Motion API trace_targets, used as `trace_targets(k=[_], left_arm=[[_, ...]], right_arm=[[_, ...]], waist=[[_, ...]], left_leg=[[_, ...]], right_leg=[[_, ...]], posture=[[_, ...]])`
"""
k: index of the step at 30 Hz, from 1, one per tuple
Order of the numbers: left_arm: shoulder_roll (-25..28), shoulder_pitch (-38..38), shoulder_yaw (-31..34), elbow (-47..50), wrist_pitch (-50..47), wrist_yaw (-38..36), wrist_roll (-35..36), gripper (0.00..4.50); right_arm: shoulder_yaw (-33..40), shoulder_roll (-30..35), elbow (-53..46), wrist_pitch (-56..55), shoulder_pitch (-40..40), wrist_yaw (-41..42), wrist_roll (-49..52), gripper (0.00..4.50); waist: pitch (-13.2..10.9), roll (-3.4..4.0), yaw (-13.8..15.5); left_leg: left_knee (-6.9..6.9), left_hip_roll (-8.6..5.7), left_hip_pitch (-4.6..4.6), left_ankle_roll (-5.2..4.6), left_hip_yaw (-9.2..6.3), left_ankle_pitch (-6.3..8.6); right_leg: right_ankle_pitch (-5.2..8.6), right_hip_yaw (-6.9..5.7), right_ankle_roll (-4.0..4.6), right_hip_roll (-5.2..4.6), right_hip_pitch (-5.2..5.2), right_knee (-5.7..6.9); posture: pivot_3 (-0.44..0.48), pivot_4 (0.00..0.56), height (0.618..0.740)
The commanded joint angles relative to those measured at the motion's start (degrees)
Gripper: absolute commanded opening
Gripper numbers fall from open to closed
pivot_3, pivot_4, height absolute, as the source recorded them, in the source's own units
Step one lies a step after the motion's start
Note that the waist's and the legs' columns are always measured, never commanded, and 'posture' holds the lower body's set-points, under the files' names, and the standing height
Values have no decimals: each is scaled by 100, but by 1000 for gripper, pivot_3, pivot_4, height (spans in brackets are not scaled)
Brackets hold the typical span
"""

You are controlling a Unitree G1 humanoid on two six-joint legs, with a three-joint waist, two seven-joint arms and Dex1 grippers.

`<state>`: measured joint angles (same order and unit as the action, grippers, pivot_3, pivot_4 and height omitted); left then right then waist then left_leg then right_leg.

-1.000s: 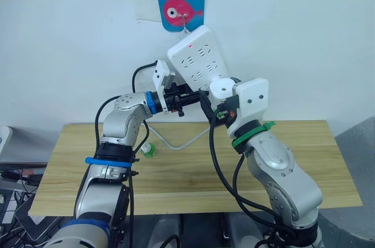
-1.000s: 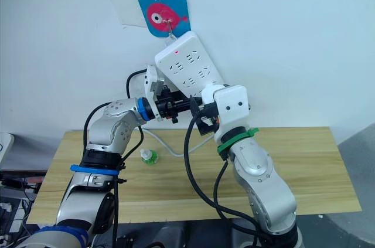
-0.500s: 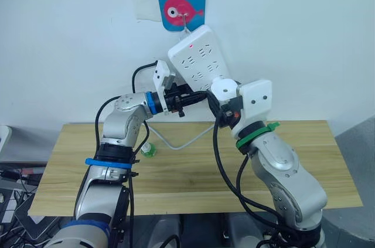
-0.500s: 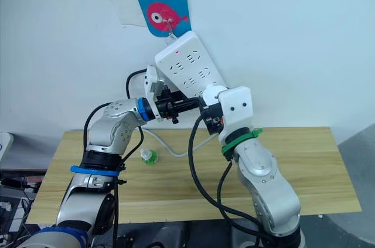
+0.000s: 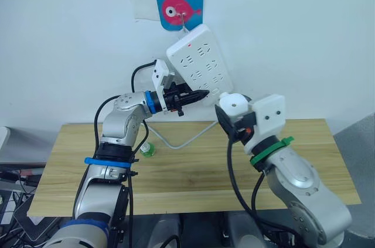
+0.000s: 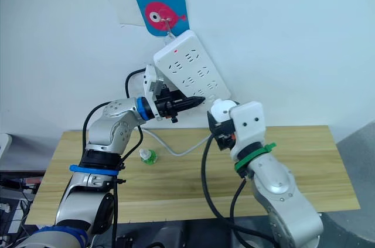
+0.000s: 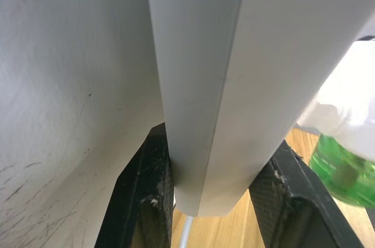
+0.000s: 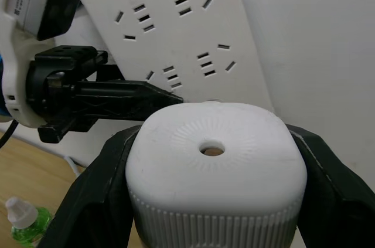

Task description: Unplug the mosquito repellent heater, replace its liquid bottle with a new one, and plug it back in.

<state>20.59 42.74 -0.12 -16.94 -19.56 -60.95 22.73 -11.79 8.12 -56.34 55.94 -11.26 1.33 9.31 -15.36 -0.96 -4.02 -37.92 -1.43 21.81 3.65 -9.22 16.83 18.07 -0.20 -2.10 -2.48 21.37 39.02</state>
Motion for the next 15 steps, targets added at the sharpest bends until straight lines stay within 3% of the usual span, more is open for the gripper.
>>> trace_targets(k=[1,5,10,15], left_arm=[[435,2,145,-340,-356,146,-125,1349],[827,72,63,-637,-213,-265,-171,1349],[1016,370,10,-1115,-36,-505,-232,1349],[1381,470,24,-1448,74,-734,-303,2853]], right_arm=[[819,413,-366,-582,360,115,623,3003],[1500,903,-366,-796,871,333,1012,3003],[1768,1159,-351,-821,1041,589,1136,3003],[1733,1168,-202,-957,1087,771,1180,3003]], waist=[[0,0,-41],[-7,15,-103],[-16,32,-102],[-36,66,-102]], left_leg=[[0,1,0,0,-1,0],[9,10,-5,0,3,-2],[11,11,-8,1,1,-7],[28,11,-9,2,-2,-34]], right_leg=[[0,0,0,0,0,0],[0,-3,1,12,0,5],[-6,-17,12,36,1,8],[-3,-23,6,48,4,10]], posture=[[-190,286,740],[-174,286,740],[-165,286,740],[-129,287,740]])
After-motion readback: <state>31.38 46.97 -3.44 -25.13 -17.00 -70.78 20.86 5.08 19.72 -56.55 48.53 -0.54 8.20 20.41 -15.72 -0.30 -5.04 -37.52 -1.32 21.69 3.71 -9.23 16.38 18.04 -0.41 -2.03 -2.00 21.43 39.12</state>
